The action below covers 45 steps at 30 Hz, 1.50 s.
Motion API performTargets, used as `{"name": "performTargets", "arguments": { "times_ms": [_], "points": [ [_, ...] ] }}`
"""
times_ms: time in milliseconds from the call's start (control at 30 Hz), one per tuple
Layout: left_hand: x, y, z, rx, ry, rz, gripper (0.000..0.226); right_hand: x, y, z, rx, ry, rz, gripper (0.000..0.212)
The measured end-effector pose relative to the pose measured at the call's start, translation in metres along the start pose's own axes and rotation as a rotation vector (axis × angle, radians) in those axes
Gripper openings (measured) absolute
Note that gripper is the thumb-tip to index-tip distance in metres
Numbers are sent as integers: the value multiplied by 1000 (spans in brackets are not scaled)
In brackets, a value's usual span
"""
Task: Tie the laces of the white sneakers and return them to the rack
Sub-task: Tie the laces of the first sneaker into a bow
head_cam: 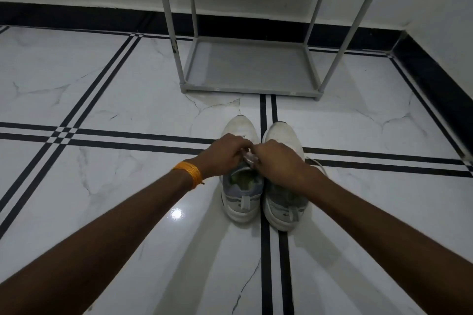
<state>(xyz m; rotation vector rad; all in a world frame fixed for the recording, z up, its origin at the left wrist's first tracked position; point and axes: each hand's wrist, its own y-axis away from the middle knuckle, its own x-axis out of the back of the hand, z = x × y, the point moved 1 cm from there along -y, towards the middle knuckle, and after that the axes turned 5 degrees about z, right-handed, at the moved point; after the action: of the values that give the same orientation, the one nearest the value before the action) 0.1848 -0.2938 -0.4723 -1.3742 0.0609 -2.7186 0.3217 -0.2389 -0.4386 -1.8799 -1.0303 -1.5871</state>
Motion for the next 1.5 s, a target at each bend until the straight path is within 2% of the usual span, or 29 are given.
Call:
{"name": "performTargets", "arguments": {
  "times_ms": [100, 200, 367, 500, 600, 700, 933, 1333, 1500],
  "points": [
    [0, 8, -13, -36, -97, 11, 30, -6, 3, 8, -23, 12, 31, 22],
    [0, 16, -19, -28, -73, 29, 30, -6, 5, 15, -19, -61, 90, 23],
    [-7, 32, -23, 17, -20, 131, 29, -13, 10, 10, 2, -9, 52, 16],
    [-8, 39, -23, 7, -206, 93, 42, -15, 16, 3, 52, 118, 55, 17],
    [-13, 44, -23, -95, -464, 63, 51, -15, 17, 0, 67, 221, 51, 22],
    [-10, 50, -30, -166, -615, 62, 44, -15, 16, -1, 60, 287, 49, 26],
    [3, 56, -46, -334, -657, 103, 34, -19, 20, 7, 45, 342, 60, 26],
    [8, 68, -73, -231, -643, 104, 36, -15, 8, -16, 82, 242, 20, 22],
    [27, 85, -95, -106, -640, 155, 25, -28, -12, -37, 168, 140, 18, 27]
  ]
}}
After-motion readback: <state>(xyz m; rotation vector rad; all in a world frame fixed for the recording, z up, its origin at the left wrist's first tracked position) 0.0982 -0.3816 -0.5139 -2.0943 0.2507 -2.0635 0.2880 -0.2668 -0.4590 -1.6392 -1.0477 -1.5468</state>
